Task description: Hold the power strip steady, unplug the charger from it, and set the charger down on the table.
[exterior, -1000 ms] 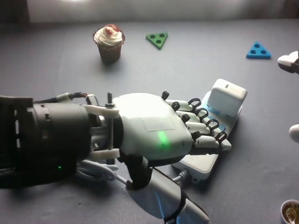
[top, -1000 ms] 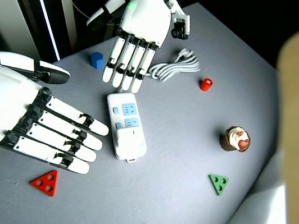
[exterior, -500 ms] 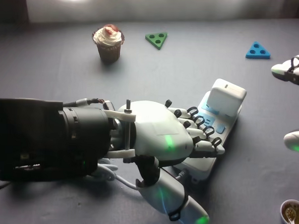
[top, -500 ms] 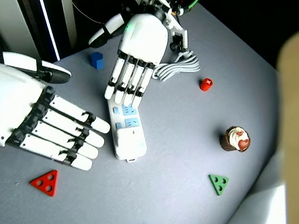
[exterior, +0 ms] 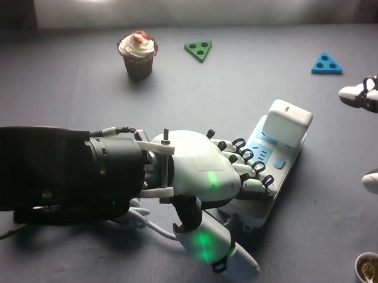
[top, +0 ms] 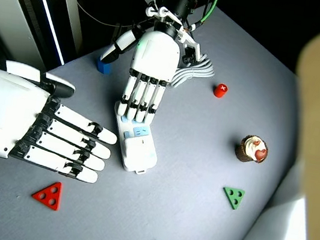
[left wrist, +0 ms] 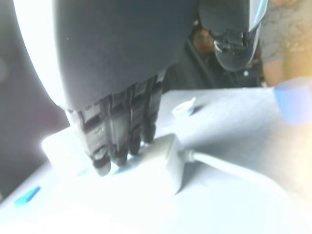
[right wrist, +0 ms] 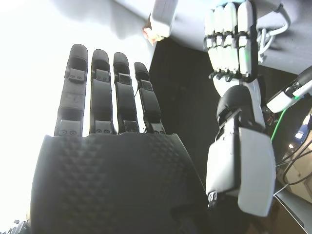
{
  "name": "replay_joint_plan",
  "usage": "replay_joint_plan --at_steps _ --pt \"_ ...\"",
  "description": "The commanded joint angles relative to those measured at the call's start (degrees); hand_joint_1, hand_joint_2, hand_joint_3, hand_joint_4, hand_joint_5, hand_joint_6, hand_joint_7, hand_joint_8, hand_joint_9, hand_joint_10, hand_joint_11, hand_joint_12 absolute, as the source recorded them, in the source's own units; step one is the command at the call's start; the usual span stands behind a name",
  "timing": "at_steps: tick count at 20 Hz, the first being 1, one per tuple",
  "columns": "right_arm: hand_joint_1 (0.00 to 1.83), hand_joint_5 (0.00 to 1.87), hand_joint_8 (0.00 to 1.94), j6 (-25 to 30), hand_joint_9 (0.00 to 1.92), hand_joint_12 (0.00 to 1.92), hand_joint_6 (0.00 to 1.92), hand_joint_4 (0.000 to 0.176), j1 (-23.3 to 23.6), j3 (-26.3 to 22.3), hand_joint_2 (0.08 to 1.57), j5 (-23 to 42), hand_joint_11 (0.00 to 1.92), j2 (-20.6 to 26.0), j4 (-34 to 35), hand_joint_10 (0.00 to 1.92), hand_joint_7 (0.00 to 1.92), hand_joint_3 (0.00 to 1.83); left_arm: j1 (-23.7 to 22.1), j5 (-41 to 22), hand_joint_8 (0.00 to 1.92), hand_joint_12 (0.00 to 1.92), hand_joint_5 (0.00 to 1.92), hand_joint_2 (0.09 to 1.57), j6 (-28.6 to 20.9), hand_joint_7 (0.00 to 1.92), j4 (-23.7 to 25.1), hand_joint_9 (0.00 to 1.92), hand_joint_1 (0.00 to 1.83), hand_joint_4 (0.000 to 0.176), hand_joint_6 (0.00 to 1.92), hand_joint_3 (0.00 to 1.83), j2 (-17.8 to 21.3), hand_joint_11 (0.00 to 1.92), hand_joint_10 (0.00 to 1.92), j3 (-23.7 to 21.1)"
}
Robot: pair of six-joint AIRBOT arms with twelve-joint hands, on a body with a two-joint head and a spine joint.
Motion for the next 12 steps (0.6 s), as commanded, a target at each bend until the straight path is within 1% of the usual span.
replay_joint_plan --at_steps 1,5,6,7,9,10,11,12 --pt "0.39 0.19 0.01 0.2 0.27 0.15 0.01 0.0 0.7 0.2 1.09 6.1 0.23 0.3 1.0 0.01 0.27 0.0 0.0 -3.9 0.0 0.13 0.08 1.02 0.0 0.09 0.3 0.08 0.0 0.0 0.0 0.0 -0.7 0.02 0.0 0.2" --pt "0.4 0.16 0.0 0.0 0.28 0.16 0.0 0.0 1.3 0.2 1.11 5.4 0.25 -0.6 2.9 0.01 0.27 0.01 1.1 -3.9 0.0 0.14 0.09 1.02 0.0 0.1 0.1 0.09 0.0 0.0 0.01 0.0 -1.0 0.03 0.0 0.2" --pt "0.43 0.2 0.01 0.0 0.32 0.18 0.01 0.0 1.6 0.2 1.11 5.2 0.28 -0.9 3.7 0.02 0.31 0.0 1.4 -3.9 0.0 0.13 0.08 1.02 0.0 0.09 0.0 0.09 0.0 0.0 0.0 0.0 -1.0 0.02 0.0 0.1" --pt "0.4 0.2 0.01 0.0 0.33 0.18 0.01 0.0 2.0 0.2 1.13 5.0 0.28 -1.2 5.0 0.02 0.31 0.01 1.6 -3.9 0.0 0.13 0.08 1.02 0.0 0.09 0.0 0.08 0.0 0.0 0.0 0.0 -1.0 0.01 0.0 0.0" --pt "0.52 0.25 0.01 0.0 0.37 0.2 0.01 0.0 2.5 0.2 1.1 4.9 0.31 -1.9 7.4 0.01 0.34 0.0 2.0 -3.9 0.0 0.13 0.08 1.02 0.0 0.09 0.0 0.08 0.0 0.0 0.0 0.0 -1.1 0.02 0.0 -0.1" --pt "0.56 0.23 0.0 -0.9 0.34 0.2 0.0 0.0 2.8 0.3 1.1 4.9 0.29 -2.4 9.4 0.0 0.32 0.0 2.2 -4.0 0.01 0.14 0.1 1.02 0.0 0.12 -0.1 0.11 0.0 0.0 0.01 0.0 -1.0 0.04 0.01 -0.2" --pt "0.6 0.25 0.01 -1.6 0.36 0.21 0.01 0.0 3.1 0.3 1.09 4.9 0.3 -2.7 10.7 0.01 0.33 0.0 2.3 -4.1 0.01 0.15 0.11 1.03 0.0 0.12 -0.1 0.11 0.0 0.0 0.01 0.0 -1.0 0.05 0.01 -0.2" --pt "0.63 0.24 0.0 -2.4 0.35 0.21 0.0 0.0 3.4 0.4 1.09 4.9 0.3 -3.3 12.5 0.0 0.33 0.0 2.5 -4.2 0.0 0.14 0.09 1.02 0.0 0.1 -0.1 0.09 0.0 0.0 0.0 0.0 -1.0 0.03 0.0 -0.3"
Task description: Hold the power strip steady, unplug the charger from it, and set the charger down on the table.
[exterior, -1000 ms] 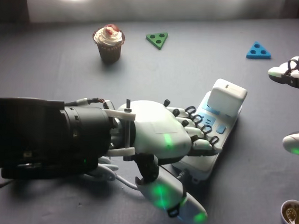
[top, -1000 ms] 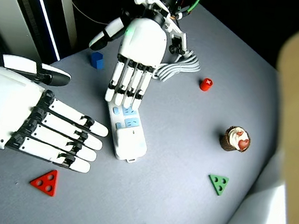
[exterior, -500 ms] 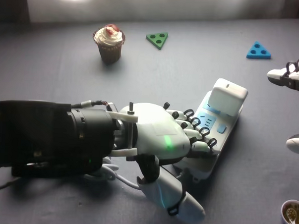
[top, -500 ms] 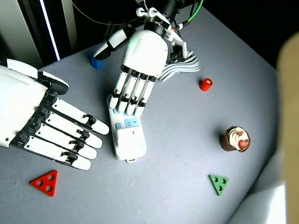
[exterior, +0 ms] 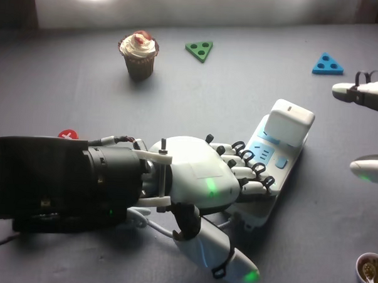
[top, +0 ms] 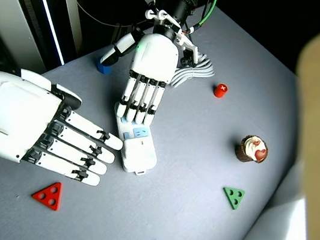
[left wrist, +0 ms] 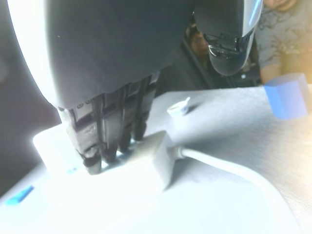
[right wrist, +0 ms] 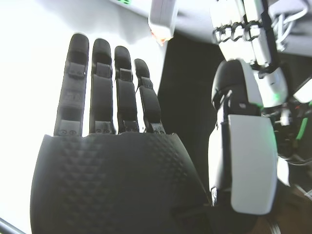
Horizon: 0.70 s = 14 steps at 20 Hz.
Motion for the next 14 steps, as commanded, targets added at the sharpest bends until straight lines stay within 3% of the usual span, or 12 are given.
replay_joint_plan --at_steps 1,11,14 --pt "0.7 0.26 0.01 -0.5 0.36 0.21 0.01 0.0 0.8 0.3 1.07 6.6 0.31 0.3 1.7 0.01 0.34 0.0 0.4 -2.4 0.0 0.14 0.09 1.01 0.0 0.09 -0.2 0.08 0.0 0.0 0.0 0.0 -0.5 0.03 0.0 -0.4" --pt "0.76 0.24 0.0 -5.7 0.33 0.23 0.01 0.0 4.7 -1.1 1.1 7.0 0.28 -2.1 19.1 0.0 0.31 0.01 0.6 -2.3 0.01 0.14 0.08 1.02 0.0 0.09 0.0 0.08 0.0 0.0 0.01 0.0 0.0 0.02 0.01 -0.9" --pt "0.78 0.3 0.0 -6.4 0.34 0.33 0.0 0.0 5.9 -0.8 1.13 7.0 0.23 -4.4 21.1 0.0 0.35 0.0 0.6 -2.2 0.0 0.14 0.08 1.02 0.0 0.09 0.0 0.08 0.0 0.0 0.0 0.0 0.0 0.03 0.01 -0.9"
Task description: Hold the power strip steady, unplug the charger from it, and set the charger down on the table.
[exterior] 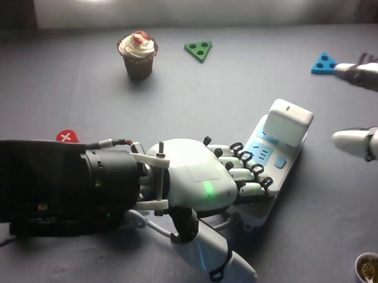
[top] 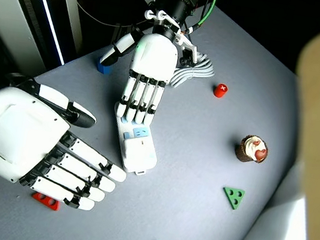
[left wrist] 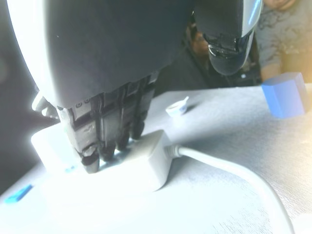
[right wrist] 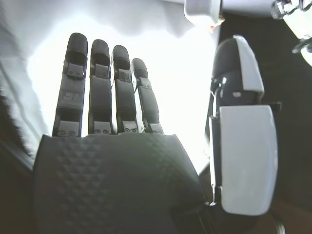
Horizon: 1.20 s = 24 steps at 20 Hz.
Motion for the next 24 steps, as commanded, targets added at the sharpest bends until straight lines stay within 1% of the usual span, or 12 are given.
replay_joint_plan --at_steps 1,3,4,5,8,10,11,14,15,19,21,24 --pt "0.78 0.3 0.0 -0.1 0.34 0.33 0.0 0.0 0.9 0.3 1.13 5.6 0.23 0.1 -1.5 0.0 0.35 0.0 0.1 -2.3 0.0 0.14 0.08 1.02 -0.1 0.09 0.0 0.08 0.0 0.0 0.0 0.0 -0.3 0.03 0.01 -0.4" --pt "0.82 0.31 0.0 -0.3 0.35 0.36 0.0 0.0 1.5 0.5 1.13 5.7 0.23 -1.4 -1.5 0.0 0.35 0.0 0.1 -2.3 0.0 0.1 0.06 1.03 -0.1 0.06 0.0 0.05 0.0 0.0 0.0 0.0 -0.3 0.0 0.0 -0.4" --pt "0.85 0.32 0.0 -0.7 0.36 0.42 0.0 0.0 1.8 0.7 1.12 5.9 0.21 -1.9 -1.4 0.0 0.36 0.0 0.1 -2.3 0.01 0.1 0.06 1.02 -0.1 0.07 0.0 0.06 0.0 0.0 0.0 0.0 -0.3 0.02 0.01 -0.4" --pt "0.85 0.32 0.0 -1.4 0.36 0.42 0.0 0.0 1.9 1.0 1.12 6.1 0.21 -2.6 -0.6 0.0 0.36 0.0 0.1 -2.3 0.01 0.1 0.06 1.02 -0.1 0.07 0.0 0.06 0.0 0.0 0.0 0.0 -0.3 0.02 0.01 -0.4" --pt "0.79 0.3 0.0 -2.4 0.38 0.46 0.0 0.0 2.0 2.5 1.15 7.0 0.21 -4.4 4.0 0.0 0.37 0.01 0.1 -2.2 0.01 0.11 0.08 1.02 -0.1 0.09 0.0 0.08 0.0 0.0 0.01 0.0 -0.3 0.04 0.01 -0.5" --pt "0.81 0.28 0.0 -2.7 0.39 0.46 0.0 0.0 2.0 3.4 1.15 7.1 0.21 -5.5 6.0 0.01 0.37 0.01 0.2 -2.1 0.01 0.11 0.07 1.02 -0.1 0.09 0.0 0.08 0.0 0.0 0.0 0.0 -0.2 0.04 0.01 -0.4" --pt "0.76 0.27 0.01 -2.7 0.38 0.47 0.01 0.0 2.0 3.8 1.17 7.0 0.21 -6.0 6.5 0.01 0.36 0.01 0.2 -2.1 0.0 0.1 0.06 1.02 -0.1 0.06 0.0 0.06 0.0 0.0 0.0 0.0 -0.2 0.01 0.0 -0.4" --pt "0.78 0.31 0.01 -2.7 0.39 0.49 0.01 0.0 2.0 3.9 1.16 6.0 0.22 -6.5 7.0 0.01 0.38 0.0 0.1 -2.0 0.01 0.1 0.06 1.02 -0.1 0.08 0.0 0.07 0.0 0.0 0.0 0.0 -0.2 0.02 0.01 -0.4" --pt "0.79 0.31 0.0 -2.7 0.39 0.52 0.0 0.0 2.0 3.7 1.17 5.2 0.19 -6.6 7.0 0.0 0.37 0.0 0.1 -2.0 0.02 0.12 0.09 1.03 -0.1 0.11 0.0 0.1 0.0 0.0 0.01 0.0 -0.2 0.05 0.02 -0.4" --pt "0.76 0.28 0.0 -2.4 0.37 0.53 0.0 0.0 2.3 3.7 1.18 4.4 0.17 -7.1 7.0 0.0 0.35 0.0 0.2 -2.0 0.0 0.11 0.08 1.02 -0.1 0.08 0.0 0.07 0.0 0.0 0.01 0.0 -0.2 0.03 0.0 -0.4" --pt "0.75 0.27 0.01 -2.3 0.38 0.58 0.01 0.0 2.5 4.3 1.19 4.4 0.15 -7.9 7.1 0.01 0.36 0.0 0.2 -1.9 0.01 0.11 0.1 1.02 -0.1 0.11 0.0 0.1 0.0 0.0 0.01 0.0 -0.2 0.05 0.01 -0.4" --pt "0.79 0.26 0.0 -2.2 0.38 0.58 0.0 0.0 2.8 5.5 1.19 4.4 0.15 -9.0 7.4 0.0 0.37 0.0 0.1 -1.9 0.0 0.11 0.08 1.03 -0.1 0.09 0.1 0.08 0.0 0.0 0.0 0.0 -0.3 0.04 0.0 -0.4"
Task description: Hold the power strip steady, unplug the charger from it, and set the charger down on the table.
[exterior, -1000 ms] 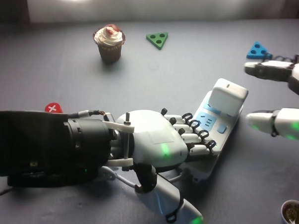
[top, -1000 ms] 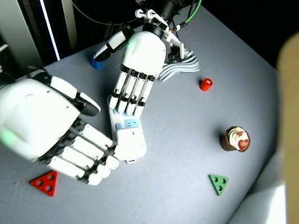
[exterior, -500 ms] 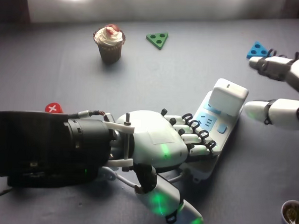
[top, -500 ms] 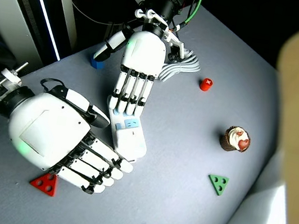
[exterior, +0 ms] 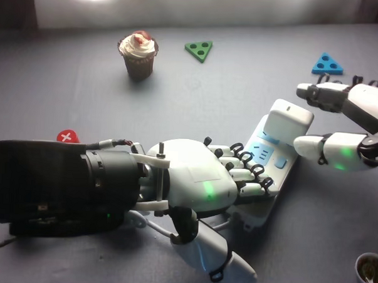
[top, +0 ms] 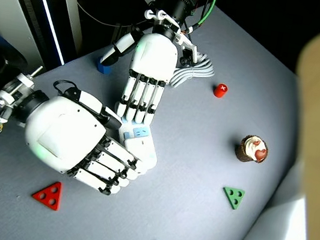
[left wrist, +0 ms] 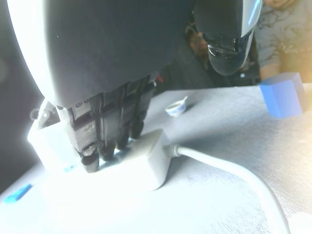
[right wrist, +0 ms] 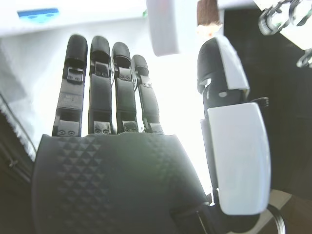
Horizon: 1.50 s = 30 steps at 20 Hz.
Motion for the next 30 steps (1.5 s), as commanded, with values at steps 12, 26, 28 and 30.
replay_joint_plan --at_steps 12,26,28,30 --pt "0.85 0.35 0.0 0.5 0.43 0.67 0.01 0.0 1.7 3.0 1.17 5.2 0.16 -3.0 -0.4 0.0 0.4 0.0 -0.2 -1.8 0.0 0.11 0.07 1.03 -0.1 0.08 0.1 0.07 0.0 0.0 0.0 0.0 -0.3 0.03 0.0 -0.3" --pt "0.88 0.35 0.01 0.5 0.44 0.69 0.0 0.0 2.3 5.3 1.15 5.2 0.17 -6.0 1.6 0.01 0.42 0.0 -0.5 -1.6 0.0 0.11 0.08 1.02 -0.1 0.09 0.1 0.08 0.0 0.0 0.0 0.0 -0.2 0.04 0.0 -0.5" --pt "0.87 0.33 0.0 0.5 0.43 0.69 0.0 0.0 2.5 5.8 1.16 5.2 0.17 -6.3 1.7 0.0 0.4 0.0 -0.5 -1.6 0.0 0.11 0.09 1.02 -0.1 0.1 0.1 0.09 0.0 0.0 0.0 0.0 -0.2 0.04 0.0 -0.5" --pt "0.88 0.33 0.0 0.5 0.42 0.69 0.0 0.0 2.5 6.1 1.16 5.3 0.15 -6.6 1.7 0.0 0.4 0.0 -0.5 -1.6 0.0 0.11 0.09 1.03 -0.1 0.09 0.1 0.08 0.0 0.0 0.0 0.0 -0.1 0.04 0.0 -0.5"
